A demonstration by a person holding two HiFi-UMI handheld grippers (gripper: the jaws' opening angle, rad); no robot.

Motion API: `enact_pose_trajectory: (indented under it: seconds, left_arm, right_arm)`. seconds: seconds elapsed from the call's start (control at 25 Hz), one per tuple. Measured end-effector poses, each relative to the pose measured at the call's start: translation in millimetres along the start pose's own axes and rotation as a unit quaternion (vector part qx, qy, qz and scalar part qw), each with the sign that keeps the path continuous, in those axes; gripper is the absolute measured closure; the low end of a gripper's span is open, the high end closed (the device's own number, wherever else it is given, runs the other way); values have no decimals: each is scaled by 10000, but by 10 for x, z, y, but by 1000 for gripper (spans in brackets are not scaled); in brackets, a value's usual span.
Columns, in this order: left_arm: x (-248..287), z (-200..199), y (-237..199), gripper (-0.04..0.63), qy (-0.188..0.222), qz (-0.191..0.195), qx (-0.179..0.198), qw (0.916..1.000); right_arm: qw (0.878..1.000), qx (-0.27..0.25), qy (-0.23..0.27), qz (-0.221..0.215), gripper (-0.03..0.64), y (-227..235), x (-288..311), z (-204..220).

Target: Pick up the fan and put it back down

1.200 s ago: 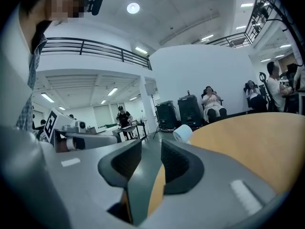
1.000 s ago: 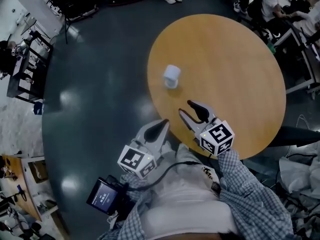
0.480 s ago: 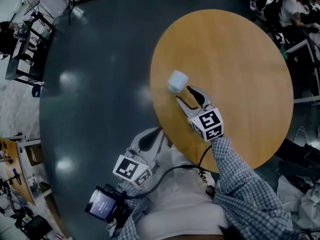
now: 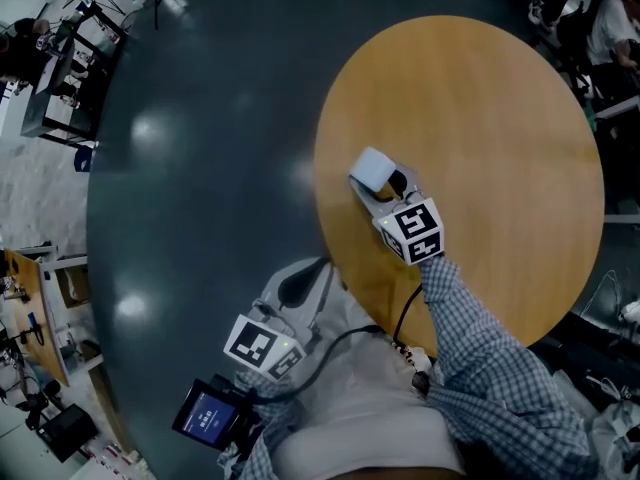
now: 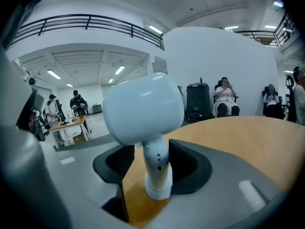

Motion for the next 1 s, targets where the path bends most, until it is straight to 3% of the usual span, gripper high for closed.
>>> enact_pose_trajectory:
  seconds: [0.2, 0.28, 0.72, 1.0]
  left_arm:
    - [-94, -14, -29, 597, 18, -68, -12, 10000]
    - [-117, -1, -32, 597, 21, -82, -14, 10000]
    - [-186, -53, -6, 597, 116, 38, 89, 9999]
    - [-149, -169, 18, 597, 126, 404, 286, 9987]
  right_arm:
    - [9998, -122, 113, 95, 437, -63, 76, -65]
    - [9996, -145, 111, 201, 479, -55, 81, -69]
    - [9987, -54, 371, 338, 472, -140, -108, -352]
    - [9974, -99, 583, 404, 472, -288, -340, -564]
Point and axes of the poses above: the fingertips, and each gripper's own axes: x forward along the fingers, y to its right, z out of its underside, the point moved 7 cm from there along -x, backward along the fingers, and after that the axes turned 9 degrees about z, right-handed, at the moved point
